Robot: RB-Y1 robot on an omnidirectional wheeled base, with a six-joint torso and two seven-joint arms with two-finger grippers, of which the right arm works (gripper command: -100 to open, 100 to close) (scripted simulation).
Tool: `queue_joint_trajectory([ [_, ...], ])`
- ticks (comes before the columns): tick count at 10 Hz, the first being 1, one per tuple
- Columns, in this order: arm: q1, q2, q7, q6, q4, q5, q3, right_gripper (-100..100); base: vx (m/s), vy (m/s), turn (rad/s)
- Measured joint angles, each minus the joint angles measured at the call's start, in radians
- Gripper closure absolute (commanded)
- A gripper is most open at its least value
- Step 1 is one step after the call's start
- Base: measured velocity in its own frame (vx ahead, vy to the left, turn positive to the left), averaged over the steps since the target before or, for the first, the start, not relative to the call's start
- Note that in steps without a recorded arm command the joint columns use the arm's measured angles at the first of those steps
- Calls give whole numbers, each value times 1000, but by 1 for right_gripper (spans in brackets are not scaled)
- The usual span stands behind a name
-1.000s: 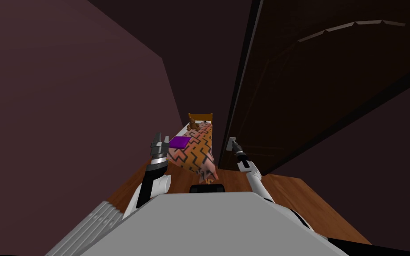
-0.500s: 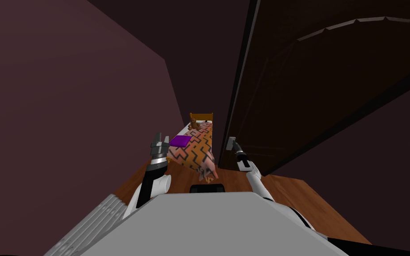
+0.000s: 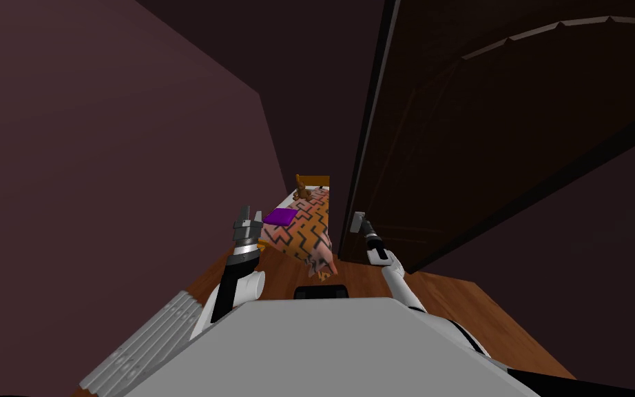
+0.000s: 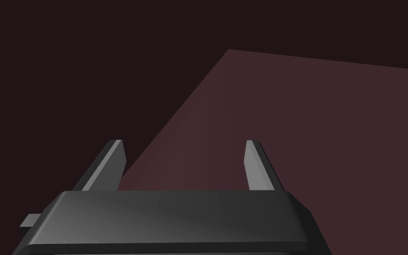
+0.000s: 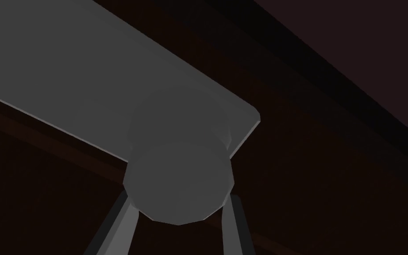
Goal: Pull the door open
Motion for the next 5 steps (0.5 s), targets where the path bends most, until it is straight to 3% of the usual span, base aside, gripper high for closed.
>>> queue_joint_trajectory([
  [5,16,-10,-117,10,-22,-133,44,100,-56,-34,60],
])
